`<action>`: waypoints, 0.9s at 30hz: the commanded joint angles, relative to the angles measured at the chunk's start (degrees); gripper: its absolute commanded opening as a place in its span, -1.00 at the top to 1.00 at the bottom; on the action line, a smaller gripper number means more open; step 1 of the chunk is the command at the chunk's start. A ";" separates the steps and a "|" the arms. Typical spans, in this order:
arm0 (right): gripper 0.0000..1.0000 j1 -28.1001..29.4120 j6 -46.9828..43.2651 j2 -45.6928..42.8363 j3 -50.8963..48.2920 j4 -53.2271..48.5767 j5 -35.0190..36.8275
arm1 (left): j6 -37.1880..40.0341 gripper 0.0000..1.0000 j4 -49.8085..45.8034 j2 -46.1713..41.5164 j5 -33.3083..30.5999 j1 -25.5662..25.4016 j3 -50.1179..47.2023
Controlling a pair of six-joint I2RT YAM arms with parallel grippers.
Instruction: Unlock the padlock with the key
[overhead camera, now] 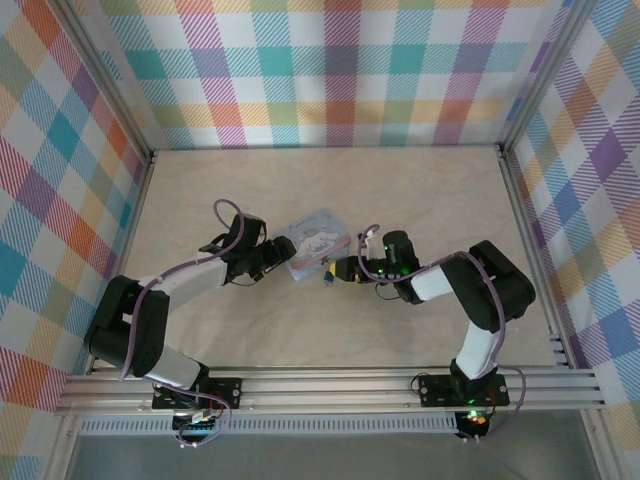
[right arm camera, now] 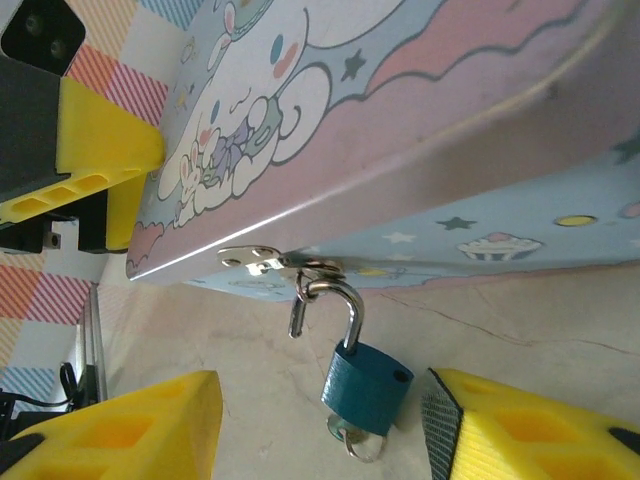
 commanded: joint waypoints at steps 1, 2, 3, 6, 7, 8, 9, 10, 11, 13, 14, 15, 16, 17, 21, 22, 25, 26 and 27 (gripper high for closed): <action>-0.15 0.94 1.19 1.67 2.51 3.98 -2.69 | -0.28 -0.51 -3.19 -0.48 -0.76 -0.11 -1.15; -0.16 1.05 1.33 2.11 2.85 4.07 -2.79 | -0.20 -0.51 -3.19 -0.52 -0.82 -0.11 -1.03; -0.16 1.18 1.35 2.58 3.25 3.89 -2.84 | -0.26 -0.51 -3.19 -0.42 -0.85 -0.15 -1.03; -0.17 1.31 1.58 3.80 3.93 4.13 -2.97 | -0.25 -0.51 -3.28 -0.31 -0.95 -0.20 -0.85; -0.17 1.31 1.75 4.13 4.09 4.36 -3.10 | -0.22 -0.51 -3.28 -0.35 -0.98 -0.20 -0.76; -0.17 1.31 1.90 4.43 4.26 4.53 -3.16 | -0.23 -0.51 -3.32 -0.34 -0.94 -0.18 -0.69; -0.17 1.35 1.94 4.71 4.49 4.60 -3.27 | -0.19 -0.51 -3.41 -0.32 -0.93 -0.20 -0.68; -0.17 1.40 1.97 4.95 4.74 4.61 -3.37 | -0.20 -0.51 -3.43 -0.24 -0.93 -0.28 -0.66; -0.18 1.42 1.91 5.23 5.09 4.37 -3.56 | -0.22 -0.51 -3.41 -0.25 -0.86 -0.29 -0.55; -0.18 1.40 1.81 5.67 5.71 4.14 -4.13 | -0.17 -0.51 -3.52 -0.35 -0.92 -0.29 -0.44; -0.18 1.44 1.98 5.99 6.00 4.33 -4.52 | -0.18 -0.51 -3.54 -0.32 -0.93 -0.29 -0.46; -0.18 1.49 2.24 6.28 6.07 4.76 -5.04 | -0.13 -0.51 -3.54 -0.31 -0.93 -0.28 -0.42; -0.18 1.57 2.50 6.52 6.15 5.19 -5.56 | -0.18 -0.51 -3.54 -0.25 -0.93 -0.29 -0.47; -0.18 1.59 2.83 6.81 6.18 5.62 -6.12 | -0.16 -0.51 -3.55 -0.26 -0.98 -0.28 -0.41; -0.17 1.72 3.54 7.88 6.65 6.05 -7.69 | -0.20 -0.51 -3.62 -0.26 -1.02 -0.37 -0.44; -0.17 1.71 3.70 8.15 6.65 6.25 -7.83 | -0.18 -0.51 -3.67 -0.23 -0.98 -0.37 -0.45; -0.17 1.86 3.94 8.69 6.99 6.44 -8.07 | -0.21 -0.51 -3.71 -0.23 -1.07 -0.46 -0.34; -0.17 1.93 4.08 8.77 7.11 6.74 -8.18 | -0.22 -0.51 -3.73 -0.35 -1.02 -0.46 -0.33; -0.16 1.93 4.25 8.89 7.04 7.37 -8.34 | -0.25 -0.51 -3.80 -0.31 -1.02 -0.46 -0.26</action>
